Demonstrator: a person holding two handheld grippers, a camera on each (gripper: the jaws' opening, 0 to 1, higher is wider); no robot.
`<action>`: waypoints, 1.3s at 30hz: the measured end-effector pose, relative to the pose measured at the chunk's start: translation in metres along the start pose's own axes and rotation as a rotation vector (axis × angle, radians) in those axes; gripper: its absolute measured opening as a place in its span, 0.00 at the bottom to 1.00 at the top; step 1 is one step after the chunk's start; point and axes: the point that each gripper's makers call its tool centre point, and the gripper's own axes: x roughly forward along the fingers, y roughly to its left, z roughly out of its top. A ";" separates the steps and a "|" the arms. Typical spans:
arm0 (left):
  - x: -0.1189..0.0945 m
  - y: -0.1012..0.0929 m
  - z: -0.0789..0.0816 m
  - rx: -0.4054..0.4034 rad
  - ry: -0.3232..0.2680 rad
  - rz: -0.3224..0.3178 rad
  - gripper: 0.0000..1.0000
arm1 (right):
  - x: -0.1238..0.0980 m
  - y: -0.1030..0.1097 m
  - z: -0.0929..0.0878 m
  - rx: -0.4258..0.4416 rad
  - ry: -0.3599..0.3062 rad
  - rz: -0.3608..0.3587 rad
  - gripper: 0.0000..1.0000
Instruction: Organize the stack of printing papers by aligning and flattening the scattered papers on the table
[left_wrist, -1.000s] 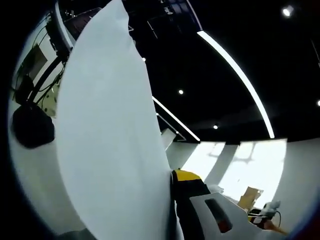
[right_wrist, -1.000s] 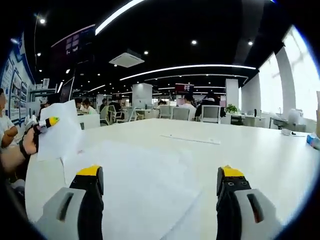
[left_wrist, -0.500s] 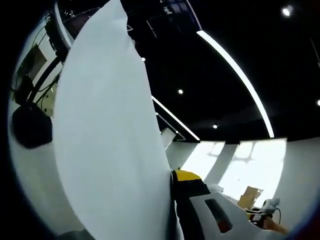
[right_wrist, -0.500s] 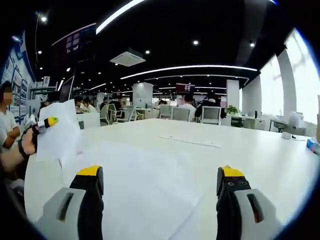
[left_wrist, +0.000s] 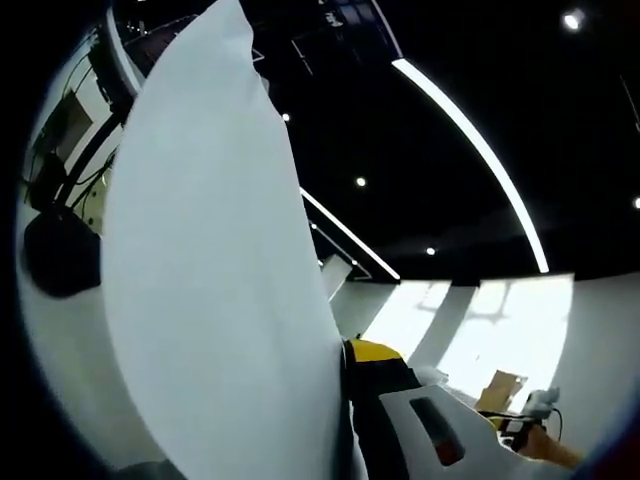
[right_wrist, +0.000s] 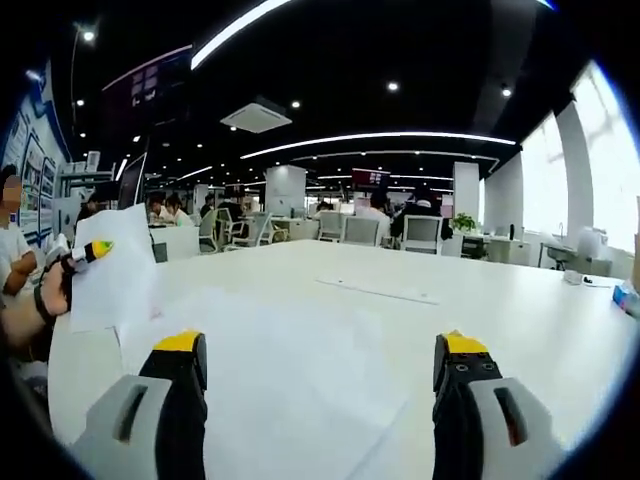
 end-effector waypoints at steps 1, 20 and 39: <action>0.000 0.000 0.000 0.000 0.001 0.000 0.07 | 0.001 -0.001 0.001 0.000 0.000 0.000 0.89; 0.000 0.000 0.000 0.002 0.000 -0.002 0.07 | 0.020 -0.019 0.004 0.019 0.007 -0.008 0.89; 0.000 -0.001 0.000 0.006 0.000 -0.003 0.07 | 0.026 -0.037 -0.027 0.052 0.046 -0.022 0.87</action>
